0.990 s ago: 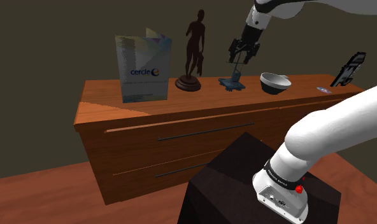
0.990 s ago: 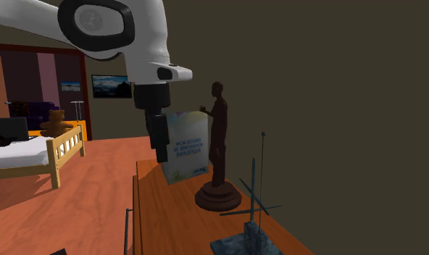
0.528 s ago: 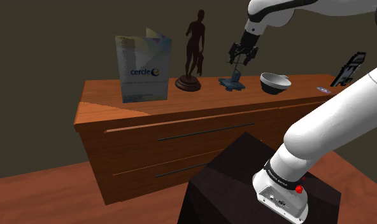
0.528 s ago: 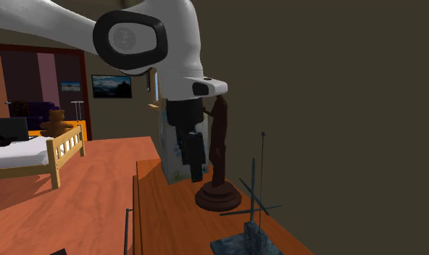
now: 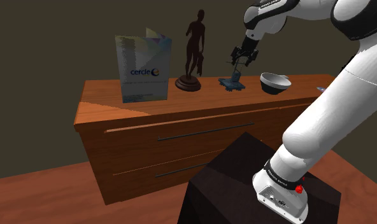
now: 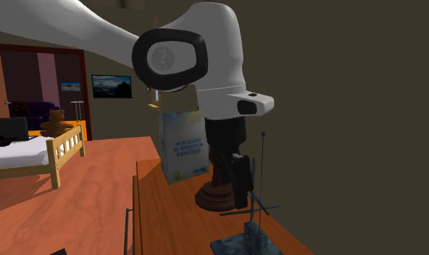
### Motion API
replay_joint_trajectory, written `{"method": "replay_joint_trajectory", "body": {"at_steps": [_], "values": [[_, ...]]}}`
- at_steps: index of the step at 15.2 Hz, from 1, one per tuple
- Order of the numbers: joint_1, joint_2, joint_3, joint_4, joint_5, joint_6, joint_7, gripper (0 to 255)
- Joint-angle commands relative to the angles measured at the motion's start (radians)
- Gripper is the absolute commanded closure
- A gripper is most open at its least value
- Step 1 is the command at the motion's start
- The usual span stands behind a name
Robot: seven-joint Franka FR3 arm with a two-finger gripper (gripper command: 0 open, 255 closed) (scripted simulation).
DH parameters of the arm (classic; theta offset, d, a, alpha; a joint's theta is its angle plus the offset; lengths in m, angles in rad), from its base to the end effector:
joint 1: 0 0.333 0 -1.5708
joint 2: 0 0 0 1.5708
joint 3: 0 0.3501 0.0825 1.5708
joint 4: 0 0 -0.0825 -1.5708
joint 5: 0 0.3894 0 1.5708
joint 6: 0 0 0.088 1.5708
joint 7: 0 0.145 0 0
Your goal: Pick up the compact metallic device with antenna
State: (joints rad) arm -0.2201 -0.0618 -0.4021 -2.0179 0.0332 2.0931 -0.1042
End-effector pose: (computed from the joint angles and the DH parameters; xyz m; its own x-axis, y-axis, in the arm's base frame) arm 0.4550 -0.3270 0.4833 0.8516 -0.5063 0.1360 -0.5058 -0.8617 -0.0409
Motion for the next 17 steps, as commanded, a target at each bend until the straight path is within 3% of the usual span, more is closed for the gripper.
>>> {"method": "replay_joint_trajectory", "body": {"at_steps": [1,9,10,17], "values": [[-0.005,0.035,-0.007,0.013,0.014,0.023,-0.010,0],[-0.006,0.063,-0.009,-0.047,0.030,0.108,-0.024,0],[-0.007,0.064,-0.010,-0.041,0.031,0.104,-0.026,255],[-0.005,0.064,-0.008,-0.034,0.030,0.096,-0.021,255]]}}
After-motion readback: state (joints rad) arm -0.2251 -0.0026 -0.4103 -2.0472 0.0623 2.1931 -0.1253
